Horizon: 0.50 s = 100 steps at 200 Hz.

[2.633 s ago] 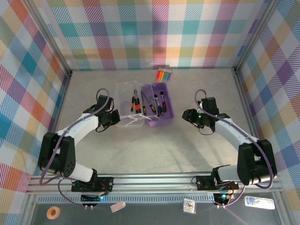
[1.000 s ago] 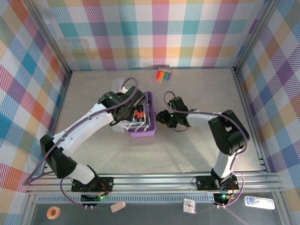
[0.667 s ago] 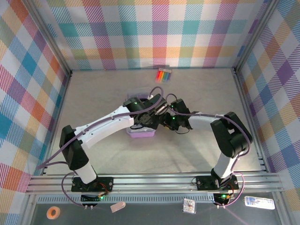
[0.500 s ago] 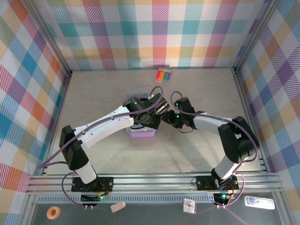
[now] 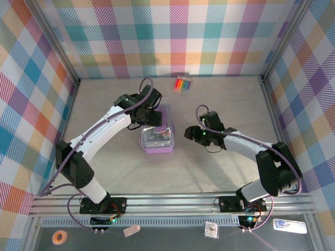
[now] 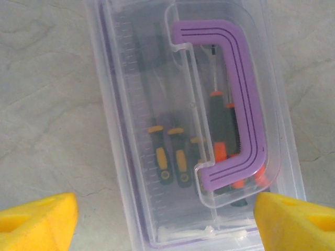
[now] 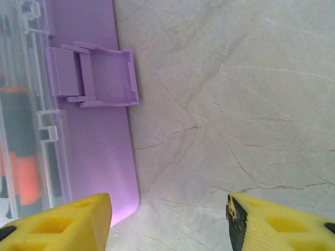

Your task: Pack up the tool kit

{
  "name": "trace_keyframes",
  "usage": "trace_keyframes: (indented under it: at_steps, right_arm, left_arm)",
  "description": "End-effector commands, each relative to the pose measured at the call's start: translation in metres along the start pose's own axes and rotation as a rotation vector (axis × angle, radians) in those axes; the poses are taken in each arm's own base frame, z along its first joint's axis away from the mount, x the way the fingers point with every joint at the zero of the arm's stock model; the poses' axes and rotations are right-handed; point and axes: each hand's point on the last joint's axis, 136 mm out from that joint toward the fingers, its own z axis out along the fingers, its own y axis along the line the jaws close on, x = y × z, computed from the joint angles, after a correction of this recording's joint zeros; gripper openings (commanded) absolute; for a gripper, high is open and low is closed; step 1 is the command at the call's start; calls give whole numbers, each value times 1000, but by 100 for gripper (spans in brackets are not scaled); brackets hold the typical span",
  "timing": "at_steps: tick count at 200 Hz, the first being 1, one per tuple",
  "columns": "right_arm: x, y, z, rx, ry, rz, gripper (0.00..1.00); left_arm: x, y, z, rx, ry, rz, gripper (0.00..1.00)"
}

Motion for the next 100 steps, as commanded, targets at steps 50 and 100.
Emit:
trace_keyframes:
  at_steps: [50, 100]
  right_arm:
    - [7, 5, -5, -27, 23, -54, 65]
    - [7, 6, -1, -35, 34, -51, 65]
  left_arm:
    - [1, 12, 70, -15, 141, -20, 81]
    - [25, 33, 94, -103, 176, -20, 68]
